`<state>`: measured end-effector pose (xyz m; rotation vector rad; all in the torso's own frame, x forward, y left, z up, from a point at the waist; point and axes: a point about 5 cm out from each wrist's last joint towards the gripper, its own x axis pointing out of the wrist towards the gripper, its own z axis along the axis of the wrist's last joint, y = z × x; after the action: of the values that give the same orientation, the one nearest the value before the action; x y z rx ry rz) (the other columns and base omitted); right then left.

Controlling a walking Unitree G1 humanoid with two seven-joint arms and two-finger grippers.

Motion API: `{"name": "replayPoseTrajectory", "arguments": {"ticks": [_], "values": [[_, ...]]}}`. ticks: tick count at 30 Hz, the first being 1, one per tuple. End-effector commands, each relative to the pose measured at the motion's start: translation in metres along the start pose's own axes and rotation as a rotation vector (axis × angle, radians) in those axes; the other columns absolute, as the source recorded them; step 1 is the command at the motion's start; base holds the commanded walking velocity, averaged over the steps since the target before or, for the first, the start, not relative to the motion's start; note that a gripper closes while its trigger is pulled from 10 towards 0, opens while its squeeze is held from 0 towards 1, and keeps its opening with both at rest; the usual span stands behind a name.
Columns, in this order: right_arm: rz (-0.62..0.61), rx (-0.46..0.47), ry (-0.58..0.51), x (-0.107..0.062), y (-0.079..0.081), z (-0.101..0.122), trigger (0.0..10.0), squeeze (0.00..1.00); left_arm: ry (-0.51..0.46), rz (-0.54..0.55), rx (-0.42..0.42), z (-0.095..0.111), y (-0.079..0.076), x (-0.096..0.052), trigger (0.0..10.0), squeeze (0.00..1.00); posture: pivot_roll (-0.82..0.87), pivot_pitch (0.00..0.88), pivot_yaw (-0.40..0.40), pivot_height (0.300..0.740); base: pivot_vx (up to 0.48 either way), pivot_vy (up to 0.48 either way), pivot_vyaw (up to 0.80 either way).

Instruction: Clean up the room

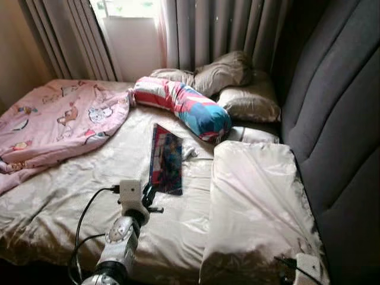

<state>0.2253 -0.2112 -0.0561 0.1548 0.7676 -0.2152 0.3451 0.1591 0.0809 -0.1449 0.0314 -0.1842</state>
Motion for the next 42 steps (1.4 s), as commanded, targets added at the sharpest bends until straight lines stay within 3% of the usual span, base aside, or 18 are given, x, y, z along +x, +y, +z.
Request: {"name": "replayPoseTrajectory", "arguments": {"ticks": [1, 16, 24, 42], "values": [[-0.003, 0.000, -0.003, 0.0001, -0.0010, 0.0010, 10.0, 0.00, -0.021, 0.006, 0.023, 0.0067, 0.0068, 0.0001, 10.0, 0.00, -0.04, 0.078, 0.012, 0.740, 0.000, 0.000, 0.00], [0.004, 0.000, 0.007, -0.0002, -0.0008, -0.0010, 10.0, 0.00, -0.014, -0.014, 0.017, 0.0034, 0.0083, -0.0034, 10.0, 0.00, -0.04, 0.062, 0.014, 0.740, 0.000, 0.000, 0.00], [0.008, -0.004, 0.006, -0.0001, -0.0004, -0.0008, 10.0, 0.00, -0.004, -0.029, 0.019, 0.0015, 0.0056, -0.0035, 10.0, 0.00, -0.04, 0.064, 0.014, 0.740, 0.000, 0.000, -0.67], [0.007, -0.001, -0.006, -0.0001, -0.0006, 0.0006, 10.0, 0.00, -0.005, -0.040, 0.028, 0.0020, 0.0038, -0.0030, 10.0, 0.00, -0.04, 0.070, 0.012, 0.740, 0.000, 0.000, -0.17]]}}
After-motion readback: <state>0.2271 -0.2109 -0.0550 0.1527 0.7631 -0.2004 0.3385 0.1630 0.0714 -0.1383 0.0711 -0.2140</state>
